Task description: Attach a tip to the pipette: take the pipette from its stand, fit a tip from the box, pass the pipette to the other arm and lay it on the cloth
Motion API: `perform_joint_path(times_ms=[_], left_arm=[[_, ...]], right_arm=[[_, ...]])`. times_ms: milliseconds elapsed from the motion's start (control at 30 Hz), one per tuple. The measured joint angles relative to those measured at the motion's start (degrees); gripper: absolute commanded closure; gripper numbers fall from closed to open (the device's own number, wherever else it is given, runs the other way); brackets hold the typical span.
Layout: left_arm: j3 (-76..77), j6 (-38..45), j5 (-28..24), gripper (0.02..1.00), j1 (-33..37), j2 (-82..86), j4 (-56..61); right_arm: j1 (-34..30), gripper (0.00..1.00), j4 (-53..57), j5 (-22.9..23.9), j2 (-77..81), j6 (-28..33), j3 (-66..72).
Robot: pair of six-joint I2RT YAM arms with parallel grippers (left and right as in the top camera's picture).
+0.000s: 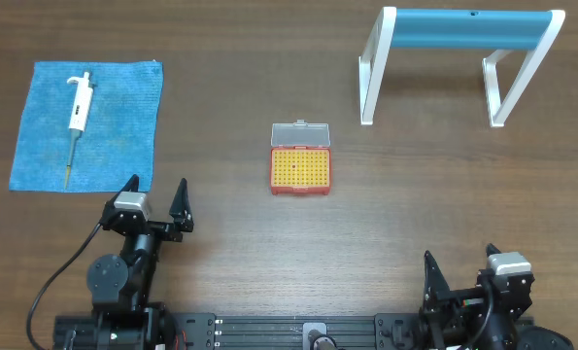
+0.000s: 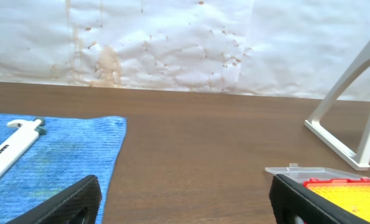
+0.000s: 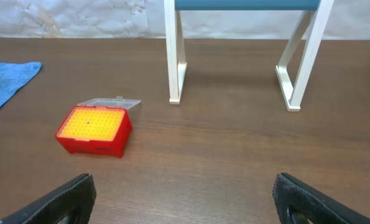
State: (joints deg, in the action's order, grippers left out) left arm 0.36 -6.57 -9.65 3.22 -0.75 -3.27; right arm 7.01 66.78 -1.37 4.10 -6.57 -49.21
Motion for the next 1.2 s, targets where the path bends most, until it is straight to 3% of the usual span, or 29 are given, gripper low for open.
perform_joint_path(times_ms=[633,700,767,900,967,1200], left_arm=[[0.0,-0.2,0.9,0.141,0.0,0.0,-0.1],[0.0,-0.2,0.9,0.143,0.0,0.0,-0.1],[0.0,-0.2,1.1,0.143,0.0,0.0,-0.2],[0.1,-0.2,1.3,0.143,0.0,0.1,-0.3],[0.1,-0.2,1.3,0.141,0.0,0.1,-0.3],[0.1,-0.2,1.3,0.143,0.0,0.1,-0.3]], right_arm=[[0.0,0.077,-0.1,1.3,0.0,0.4,0.0],[0.0,0.082,-7.1,2.5,-0.3,1.3,1.7],[0.0,0.077,-22.5,3.5,-0.5,3.3,8.5],[-1.1,0.075,-56.2,4.3,0.3,7.3,35.6],[-3.1,0.077,-62.2,4.3,0.5,7.8,42.9],[-6.2,0.077,-62.9,4.3,0.5,8.9,48.6]])
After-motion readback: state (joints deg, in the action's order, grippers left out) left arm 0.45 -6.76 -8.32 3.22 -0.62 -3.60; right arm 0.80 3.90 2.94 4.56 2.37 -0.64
